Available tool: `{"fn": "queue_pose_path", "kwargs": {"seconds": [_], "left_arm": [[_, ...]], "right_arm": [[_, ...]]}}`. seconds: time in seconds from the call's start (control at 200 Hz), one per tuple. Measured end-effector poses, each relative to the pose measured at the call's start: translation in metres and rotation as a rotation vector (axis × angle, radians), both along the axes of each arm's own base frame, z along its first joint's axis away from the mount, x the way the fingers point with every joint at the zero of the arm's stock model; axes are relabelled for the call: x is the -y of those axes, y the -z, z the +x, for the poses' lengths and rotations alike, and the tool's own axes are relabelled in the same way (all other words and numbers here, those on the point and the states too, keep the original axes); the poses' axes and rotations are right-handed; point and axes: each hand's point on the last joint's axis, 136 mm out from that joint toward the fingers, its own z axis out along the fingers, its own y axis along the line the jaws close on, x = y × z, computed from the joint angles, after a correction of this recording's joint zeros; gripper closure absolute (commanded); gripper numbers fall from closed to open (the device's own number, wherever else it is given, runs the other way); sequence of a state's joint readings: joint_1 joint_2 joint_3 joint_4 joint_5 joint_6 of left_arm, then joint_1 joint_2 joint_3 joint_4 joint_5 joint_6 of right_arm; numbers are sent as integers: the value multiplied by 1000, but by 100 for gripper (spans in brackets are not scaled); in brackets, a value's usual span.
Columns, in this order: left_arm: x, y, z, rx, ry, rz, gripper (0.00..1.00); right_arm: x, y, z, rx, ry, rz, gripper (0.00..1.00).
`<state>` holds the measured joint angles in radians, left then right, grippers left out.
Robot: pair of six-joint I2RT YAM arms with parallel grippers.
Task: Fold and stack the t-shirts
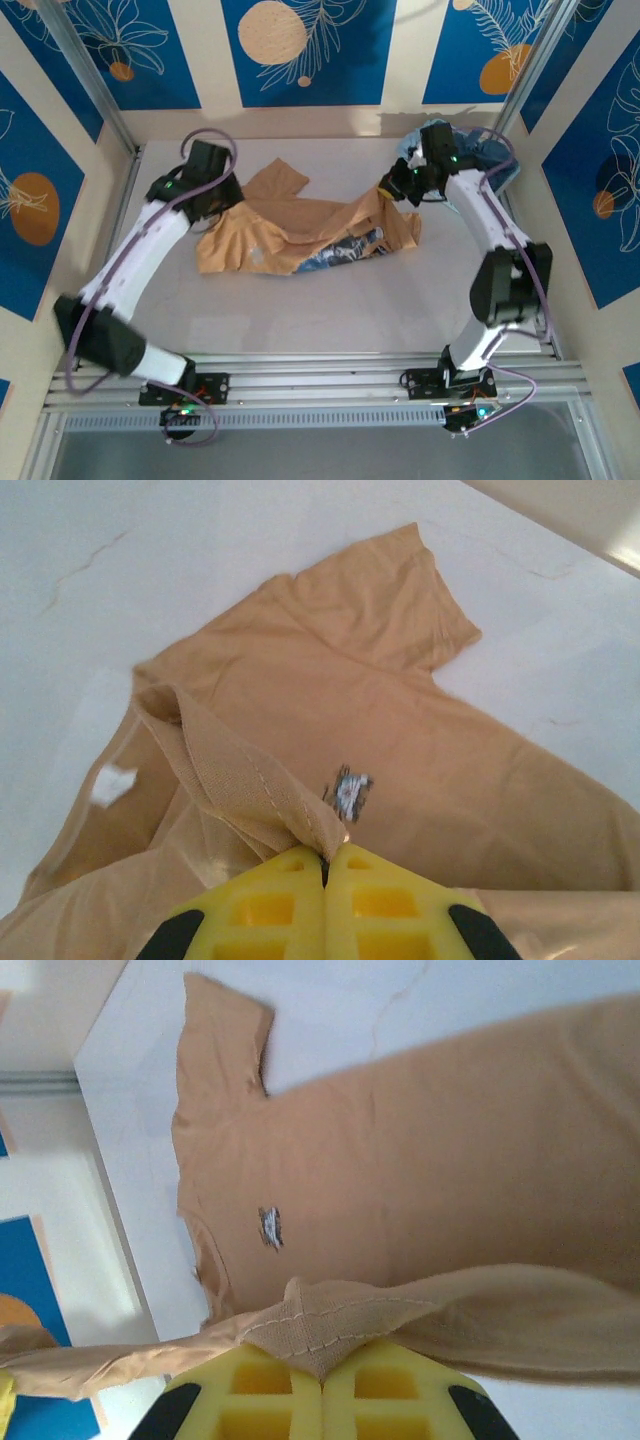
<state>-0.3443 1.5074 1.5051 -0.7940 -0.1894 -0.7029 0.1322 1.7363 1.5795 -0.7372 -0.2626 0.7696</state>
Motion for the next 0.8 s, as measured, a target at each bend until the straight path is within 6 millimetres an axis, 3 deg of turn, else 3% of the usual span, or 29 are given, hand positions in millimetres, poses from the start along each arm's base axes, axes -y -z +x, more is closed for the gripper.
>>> {"fn": "queue_pose_path", "kwargs": {"seconds": [0.085, 0.165, 0.25, 0.36, 0.42, 0.52, 0.8], "left_arm": [[-2, 8, 44, -12, -23, 12, 100], [-9, -4, 79, 21, -48, 11, 100], [-14, -47, 109, 129, -60, 0, 100], [-20, -115, 115, 292, -67, -6, 100], [-25, -147, 106, 365, -71, -9, 100], [-34, -177, 78, 426, -81, 1, 100], [-75, -207, -38, 553, -157, 13, 100]], "right_arm": [[2, -7, 46, 47, 3, 7, 100], [5, -28, 83, 123, 9, 17, 100], [9, -64, 106, 229, 10, 30, 100], [13, -121, 112, 375, 0, 43, 100], [14, -146, 107, 436, -8, 49, 100], [12, -171, 86, 485, -22, 53, 100], [-1, -209, -12, 585, -91, 73, 100]]}}
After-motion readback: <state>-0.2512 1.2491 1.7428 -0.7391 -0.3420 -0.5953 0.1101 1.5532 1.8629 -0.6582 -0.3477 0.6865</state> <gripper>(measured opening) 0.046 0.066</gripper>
